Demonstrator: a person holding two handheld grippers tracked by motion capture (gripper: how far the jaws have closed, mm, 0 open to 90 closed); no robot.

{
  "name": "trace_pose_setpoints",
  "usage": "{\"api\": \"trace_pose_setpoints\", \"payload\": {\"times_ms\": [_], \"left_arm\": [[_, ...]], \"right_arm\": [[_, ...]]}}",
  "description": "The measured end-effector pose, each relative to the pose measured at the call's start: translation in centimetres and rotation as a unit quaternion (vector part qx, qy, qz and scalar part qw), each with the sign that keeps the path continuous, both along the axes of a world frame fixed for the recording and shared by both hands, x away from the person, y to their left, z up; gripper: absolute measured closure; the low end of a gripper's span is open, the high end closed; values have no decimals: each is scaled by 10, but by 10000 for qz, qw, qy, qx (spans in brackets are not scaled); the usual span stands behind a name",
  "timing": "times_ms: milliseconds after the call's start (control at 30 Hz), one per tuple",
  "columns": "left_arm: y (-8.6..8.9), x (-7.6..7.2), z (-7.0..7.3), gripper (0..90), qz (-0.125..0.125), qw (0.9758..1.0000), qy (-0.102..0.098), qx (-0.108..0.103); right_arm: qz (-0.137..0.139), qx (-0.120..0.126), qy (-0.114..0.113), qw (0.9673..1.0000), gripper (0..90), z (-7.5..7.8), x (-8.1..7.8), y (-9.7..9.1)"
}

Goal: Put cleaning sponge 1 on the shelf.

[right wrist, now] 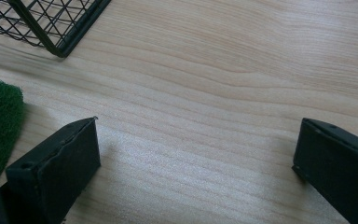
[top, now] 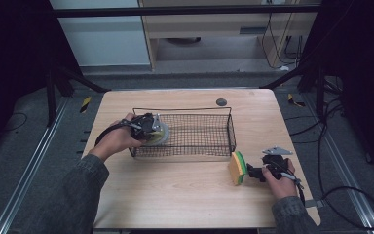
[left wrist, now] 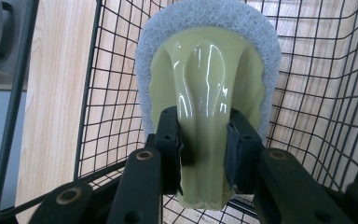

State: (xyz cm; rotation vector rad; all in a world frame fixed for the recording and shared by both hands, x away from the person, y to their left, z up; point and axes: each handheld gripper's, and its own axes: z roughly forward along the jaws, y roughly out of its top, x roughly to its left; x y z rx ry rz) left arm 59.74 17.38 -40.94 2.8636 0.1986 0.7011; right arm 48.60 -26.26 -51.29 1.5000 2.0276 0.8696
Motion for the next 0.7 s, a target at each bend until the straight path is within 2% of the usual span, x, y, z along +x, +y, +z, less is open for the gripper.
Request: {"api": "trace_pose_setpoints", "payload": {"times_ms": [700], "left_arm": [[-6, 4, -5, 677, 42, 9998, 194, -98]], "right_arm": [[1, -3, -2, 10000, 6, 0, 0, 0]]}}
